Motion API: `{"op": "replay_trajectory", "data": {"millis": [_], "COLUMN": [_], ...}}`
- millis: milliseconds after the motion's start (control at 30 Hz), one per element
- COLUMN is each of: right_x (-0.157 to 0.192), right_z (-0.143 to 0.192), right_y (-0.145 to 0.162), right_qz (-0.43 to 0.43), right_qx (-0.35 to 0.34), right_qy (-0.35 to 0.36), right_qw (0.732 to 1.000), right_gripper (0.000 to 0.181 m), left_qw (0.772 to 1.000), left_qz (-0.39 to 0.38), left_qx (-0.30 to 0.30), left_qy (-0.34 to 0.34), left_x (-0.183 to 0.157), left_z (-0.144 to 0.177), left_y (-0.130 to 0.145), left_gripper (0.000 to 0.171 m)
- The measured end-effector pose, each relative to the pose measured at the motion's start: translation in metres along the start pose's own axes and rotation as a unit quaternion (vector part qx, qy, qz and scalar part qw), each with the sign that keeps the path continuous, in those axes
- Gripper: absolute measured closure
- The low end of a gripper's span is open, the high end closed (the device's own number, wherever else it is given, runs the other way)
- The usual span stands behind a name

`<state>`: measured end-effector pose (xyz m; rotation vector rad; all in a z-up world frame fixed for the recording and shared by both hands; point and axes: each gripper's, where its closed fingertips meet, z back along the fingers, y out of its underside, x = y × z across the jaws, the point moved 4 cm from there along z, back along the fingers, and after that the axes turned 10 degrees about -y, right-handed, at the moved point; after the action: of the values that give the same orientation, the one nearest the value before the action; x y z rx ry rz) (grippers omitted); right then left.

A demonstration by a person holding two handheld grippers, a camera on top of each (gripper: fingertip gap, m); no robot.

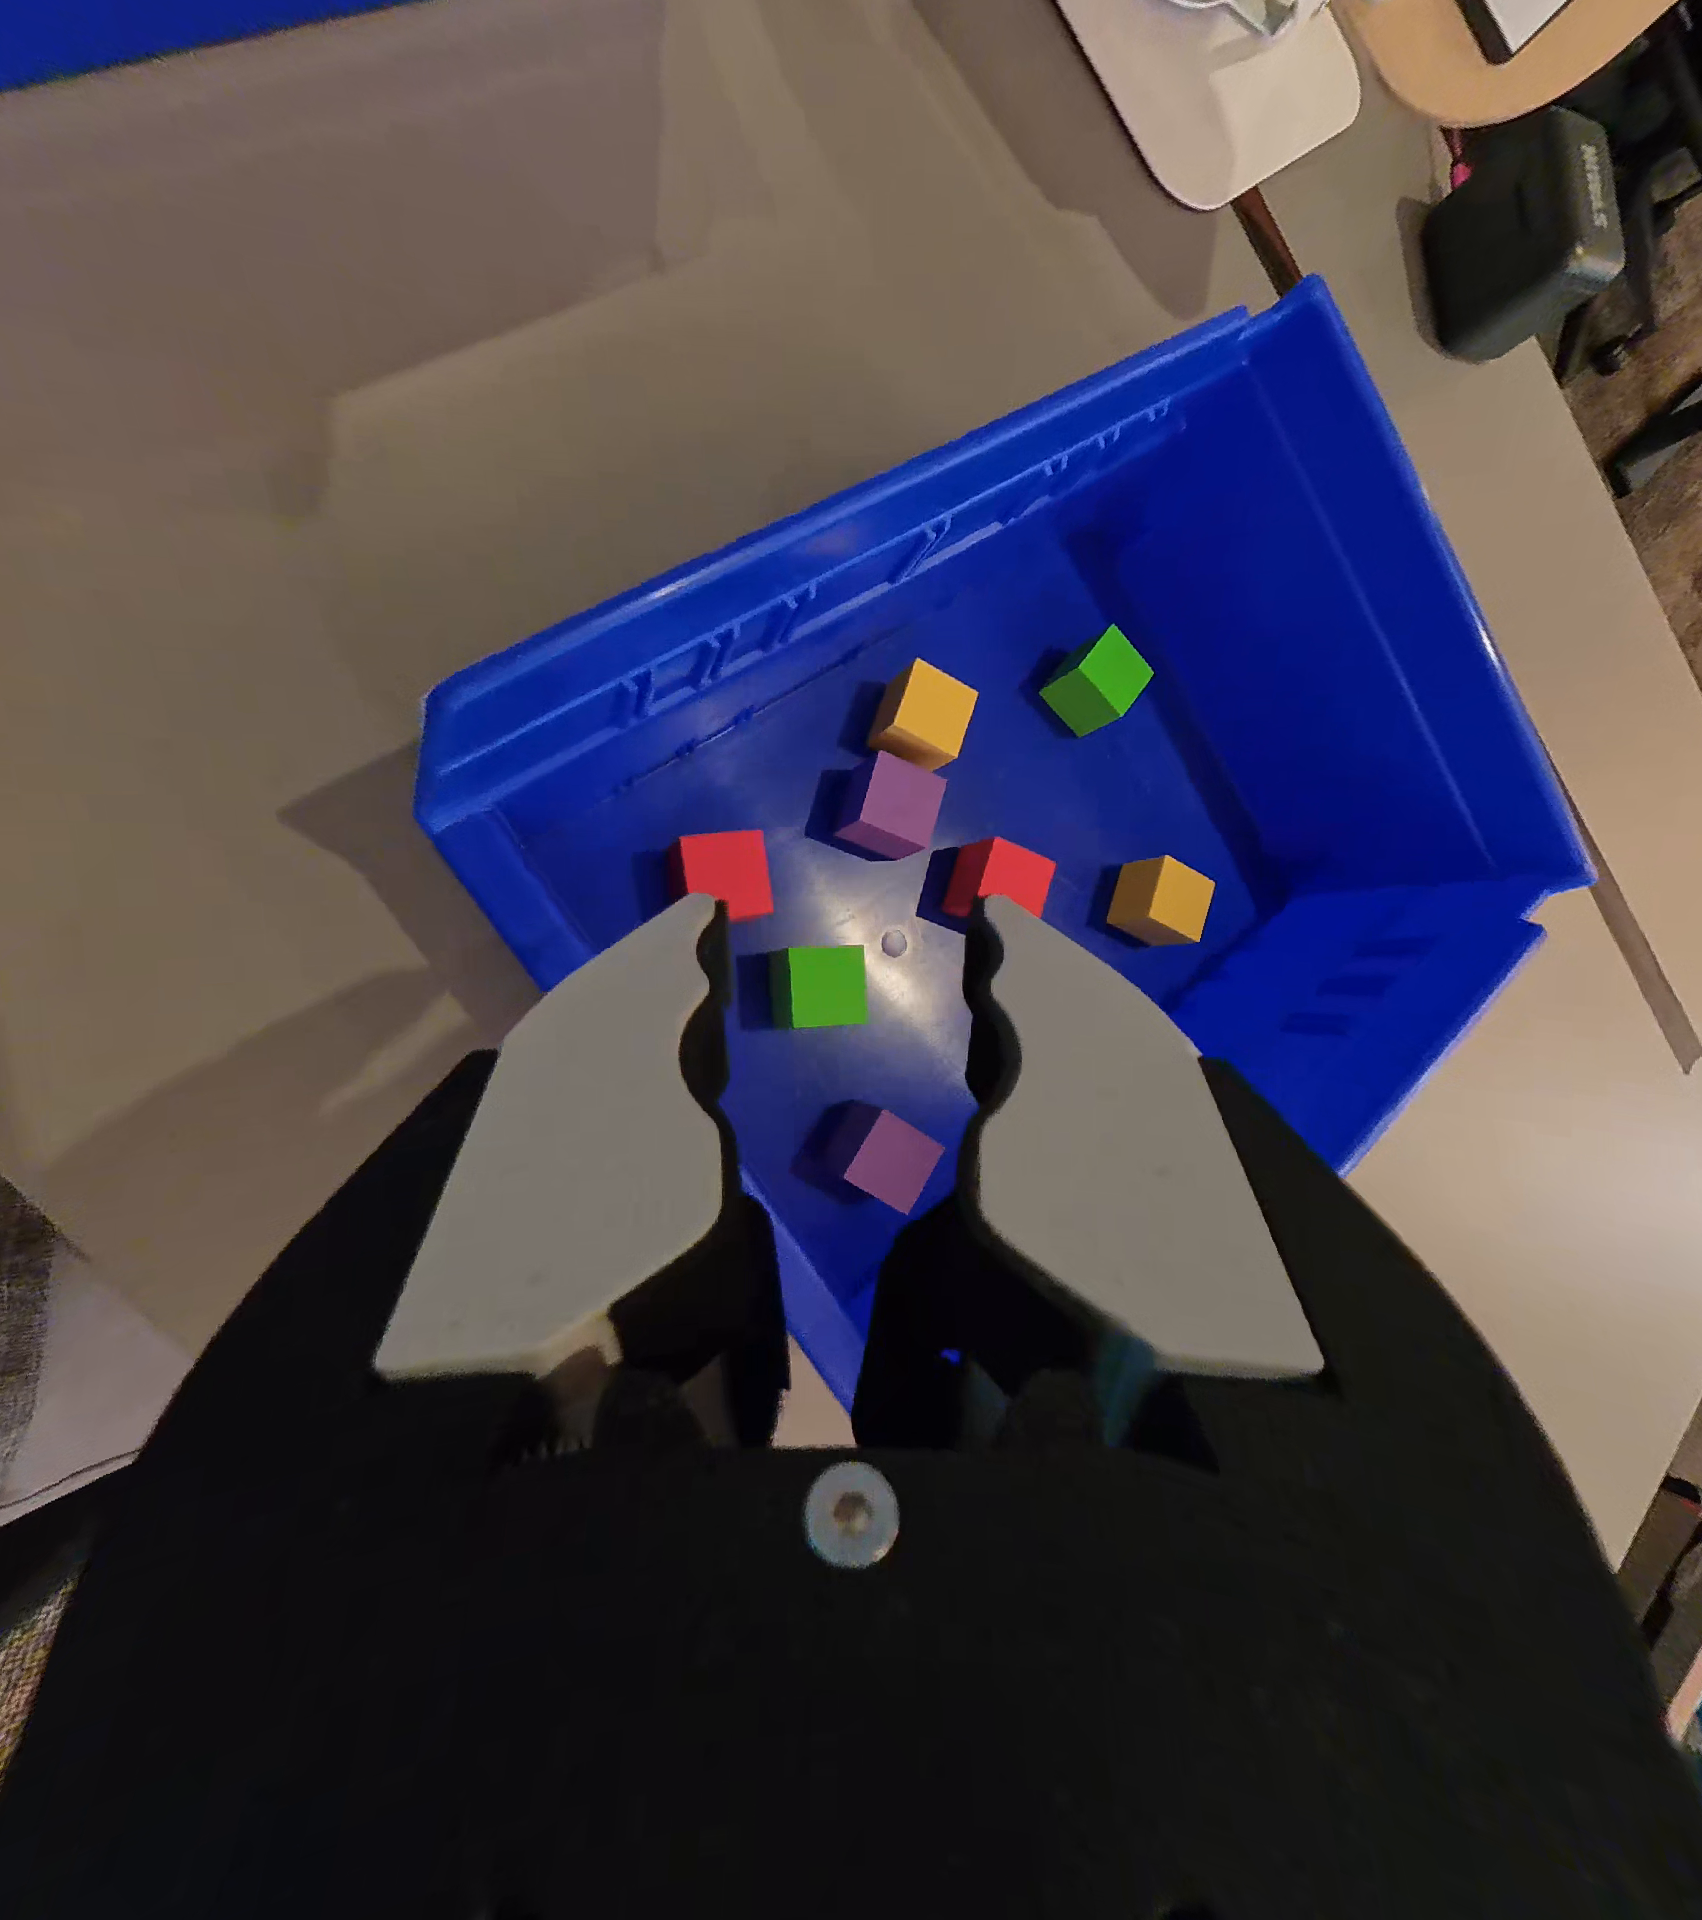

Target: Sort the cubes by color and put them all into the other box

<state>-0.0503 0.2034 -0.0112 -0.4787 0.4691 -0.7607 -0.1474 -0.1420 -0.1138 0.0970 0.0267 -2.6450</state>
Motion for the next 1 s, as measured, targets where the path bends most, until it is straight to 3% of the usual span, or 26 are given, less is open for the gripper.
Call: {"op": "replay_trajectory", "data": {"millis": [67,333,433,567,633,700,767,833,900,1000], "right_x": [0.000,0.005,0.007,0.010,0.014,0.022,0.037,0.061,0.087,0.121], "right_z": [0.000,0.000,0.003,0.007,0.009,0.009,0.008,0.008,0.008,0.006], "right_y": [-0.001,-0.002,-0.003,-0.005,-0.008,-0.017,-0.036,-0.062,-0.090,-0.129], "right_qz": [0.002,0.011,0.014,0.021,0.026,0.036,0.053,0.080,0.109,0.157], "right_qx": [-0.003,-0.008,-0.011,-0.014,-0.022,-0.047,-0.103,-0.189,-0.279,-0.347], "right_qy": [0.002,0.004,0.009,0.018,0.018,0.015,0.001,-0.037,-0.064,-0.081], "right_qw": [1.000,1.000,1.000,1.000,0.999,0.998,0.993,0.978,0.952,0.921], "right_gripper": [0.138,0.138,0.138,0.138,0.139,0.140,0.140,0.140,0.140,0.145], "left_qw": [1.000,1.000,1.000,0.999,0.997,0.983,0.937,0.847,0.773,0.722], "left_qz": [-0.006,-0.012,0.003,0.025,0.036,0.050,0.057,0.052,0.041,0.020], "left_qx": [0.003,-0.003,-0.014,-0.028,-0.073,-0.166,-0.292,-0.396,-0.422,-0.415], "left_qy": [-0.018,-0.022,-0.024,-0.023,-0.010,0.051,0.182,0.350,0.472,0.553], "left_x": [0.004,0.008,0.008,0.008,0.007,0.000,-0.013,-0.026,-0.034,-0.051], "left_z": [0.000,-0.004,-0.003,0.000,0.011,0.035,0.071,0.113,0.136,0.143], "left_y": [0.002,0.000,-0.003,-0.003,-0.007,-0.014,-0.023,-0.022,-0.014,-0.009], "left_gripper": [0.123,0.124,0.140,0.140,0.140,0.141,0.141,0.142,0.142,0.142]}}
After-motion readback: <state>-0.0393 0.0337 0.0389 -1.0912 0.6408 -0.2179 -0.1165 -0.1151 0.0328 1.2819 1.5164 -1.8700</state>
